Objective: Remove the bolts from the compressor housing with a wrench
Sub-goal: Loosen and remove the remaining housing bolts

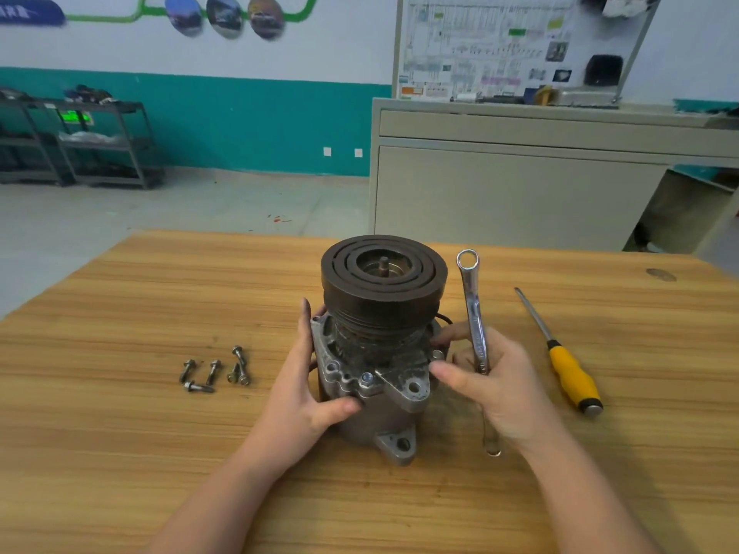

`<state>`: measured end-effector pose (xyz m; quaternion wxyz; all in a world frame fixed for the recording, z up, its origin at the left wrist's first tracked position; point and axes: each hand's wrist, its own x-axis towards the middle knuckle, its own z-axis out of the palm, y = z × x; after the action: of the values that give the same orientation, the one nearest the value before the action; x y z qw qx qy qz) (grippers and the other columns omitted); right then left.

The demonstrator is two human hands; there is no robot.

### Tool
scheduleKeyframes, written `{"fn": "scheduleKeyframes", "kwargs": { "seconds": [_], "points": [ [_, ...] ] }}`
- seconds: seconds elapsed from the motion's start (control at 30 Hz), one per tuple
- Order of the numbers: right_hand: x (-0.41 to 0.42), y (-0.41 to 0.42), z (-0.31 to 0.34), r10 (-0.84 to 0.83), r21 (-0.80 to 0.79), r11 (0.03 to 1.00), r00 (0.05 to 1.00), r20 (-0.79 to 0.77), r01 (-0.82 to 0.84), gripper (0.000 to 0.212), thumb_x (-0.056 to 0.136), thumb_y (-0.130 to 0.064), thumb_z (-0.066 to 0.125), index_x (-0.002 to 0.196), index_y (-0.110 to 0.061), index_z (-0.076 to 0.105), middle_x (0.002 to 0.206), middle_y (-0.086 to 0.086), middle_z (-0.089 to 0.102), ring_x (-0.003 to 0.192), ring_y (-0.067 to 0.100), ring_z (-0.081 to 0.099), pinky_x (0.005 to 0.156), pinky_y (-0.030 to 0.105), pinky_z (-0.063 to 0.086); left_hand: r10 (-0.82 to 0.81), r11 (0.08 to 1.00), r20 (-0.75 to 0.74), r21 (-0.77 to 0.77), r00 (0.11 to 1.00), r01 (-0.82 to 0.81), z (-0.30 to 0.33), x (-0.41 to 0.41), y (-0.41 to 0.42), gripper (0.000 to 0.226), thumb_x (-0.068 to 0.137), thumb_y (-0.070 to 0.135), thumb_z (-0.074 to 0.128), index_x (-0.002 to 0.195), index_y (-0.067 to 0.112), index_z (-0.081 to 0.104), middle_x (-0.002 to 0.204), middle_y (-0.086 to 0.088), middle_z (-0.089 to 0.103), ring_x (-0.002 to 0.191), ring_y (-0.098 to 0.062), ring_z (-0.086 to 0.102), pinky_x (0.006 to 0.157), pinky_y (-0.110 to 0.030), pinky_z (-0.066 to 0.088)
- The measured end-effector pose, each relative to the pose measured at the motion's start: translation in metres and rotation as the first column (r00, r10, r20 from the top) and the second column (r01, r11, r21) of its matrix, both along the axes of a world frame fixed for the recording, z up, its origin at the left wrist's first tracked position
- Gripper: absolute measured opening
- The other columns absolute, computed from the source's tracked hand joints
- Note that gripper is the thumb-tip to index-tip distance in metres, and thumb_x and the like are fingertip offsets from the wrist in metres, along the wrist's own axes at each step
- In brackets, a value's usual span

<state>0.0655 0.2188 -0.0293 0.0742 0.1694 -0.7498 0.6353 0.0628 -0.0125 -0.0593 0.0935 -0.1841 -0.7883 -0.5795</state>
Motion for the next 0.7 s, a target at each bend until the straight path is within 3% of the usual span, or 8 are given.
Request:
{"fn": "scheduleKeyframes", "kwargs": {
  "seconds": [0.07, 0.23, 0.33, 0.47, 0.53, 0.7],
  "points": [
    [-0.0020, 0.0019, -0.0018, -0.018, -0.038, 0.999, 1.000, 0.014, 0.018, 0.024, 0.065, -0.040, 0.080, 0.084, -0.030, 0.071, 0.044, -0.010, 0.035, 0.042, 0.004, 0.033, 0.046, 0.017, 0.036, -0.002, 1.000, -0.006, -0.004, 1.000, 0.001, -0.0005, -0.0003, -0.0012, 0.137, 0.048, 0.090, 0.056, 0.151, 0.029, -0.010, 0.146, 0.043, 0.018, 0.135, 0.016, 0.022, 0.098, 0.003, 0.022],
    [0.0010, 0.0055, -0.0034, 0.073, -0.068, 0.995, 0.996, 0.050, -0.070, 0.028, 0.069, -0.040, 0.074, 0.097, -0.035, 0.073, 0.043, -0.008, 0.038, 0.037, 0.004, 0.034, 0.040, 0.015, 0.030, 0.004, 1.000, 0.007, -0.014, 1.000, -0.004, -0.0004, -0.0008, -0.0037, 0.139, 0.043, 0.091, 0.058, 0.152, 0.031, -0.005, 0.143, 0.045, 0.023, 0.133, 0.017, 0.026, 0.098, 0.002, 0.024],
    [0.0012, -0.0009, -0.0049, 0.050, -0.151, 0.988, 0.996, 0.078, -0.038, 0.027, 0.063, -0.034, 0.085, 0.085, -0.033, 0.069, 0.045, -0.007, 0.037, 0.038, 0.003, 0.033, 0.041, 0.013, 0.033, 0.006, 1.000, 0.000, -0.023, 1.000, -0.006, 0.0003, 0.0000, -0.0034, 0.140, 0.043, 0.091, 0.058, 0.152, 0.027, -0.003, 0.138, 0.049, 0.025, 0.130, 0.020, 0.027, 0.095, 0.003, 0.025],
    [0.0023, -0.0014, -0.0054, 0.098, -0.196, 0.978, 0.991, 0.093, -0.079, 0.012, 0.073, -0.031, 0.077, 0.083, -0.028, 0.070, 0.041, -0.009, 0.039, 0.034, 0.005, 0.032, 0.039, 0.019, 0.030, 0.008, 0.999, -0.009, -0.035, 1.000, -0.008, 0.0016, 0.0017, -0.0035, 0.139, 0.043, 0.092, 0.056, 0.151, 0.028, -0.003, 0.136, 0.053, 0.020, 0.127, 0.025, 0.024, 0.093, 0.006, 0.023],
    [0.0029, 0.0010, -0.0056, 0.128, -0.236, 0.966, 0.988, 0.082, -0.105, 0.017, 0.073, -0.033, 0.070, 0.089, -0.026, 0.072, 0.040, -0.009, 0.039, 0.033, 0.005, 0.032, 0.040, 0.019, 0.031, 0.006, 0.999, -0.013, -0.037, 1.000, -0.006, 0.0023, 0.0022, -0.0033, 0.138, 0.044, 0.091, 0.057, 0.151, 0.028, -0.003, 0.136, 0.054, 0.020, 0.127, 0.026, 0.023, 0.092, 0.007, 0.023],
    [0.0010, -0.0020, -0.0065, 0.086, -0.233, 0.971, 0.986, 0.144, -0.051, 0.023, 0.062, -0.038, 0.080, 0.081, -0.028, 0.071, 0.044, -0.006, 0.044, 0.034, 0.006, 0.033, 0.037, 0.018, 0.031, 0.002, 1.000, -0.009, -0.017, 1.000, -0.002, 0.0031, 0.0034, -0.0033, 0.139, 0.044, 0.089, 0.060, 0.152, 0.026, -0.001, 0.135, 0.054, 0.022, 0.126, 0.026, 0.025, 0.092, 0.006, 0.023]
  ]
}}
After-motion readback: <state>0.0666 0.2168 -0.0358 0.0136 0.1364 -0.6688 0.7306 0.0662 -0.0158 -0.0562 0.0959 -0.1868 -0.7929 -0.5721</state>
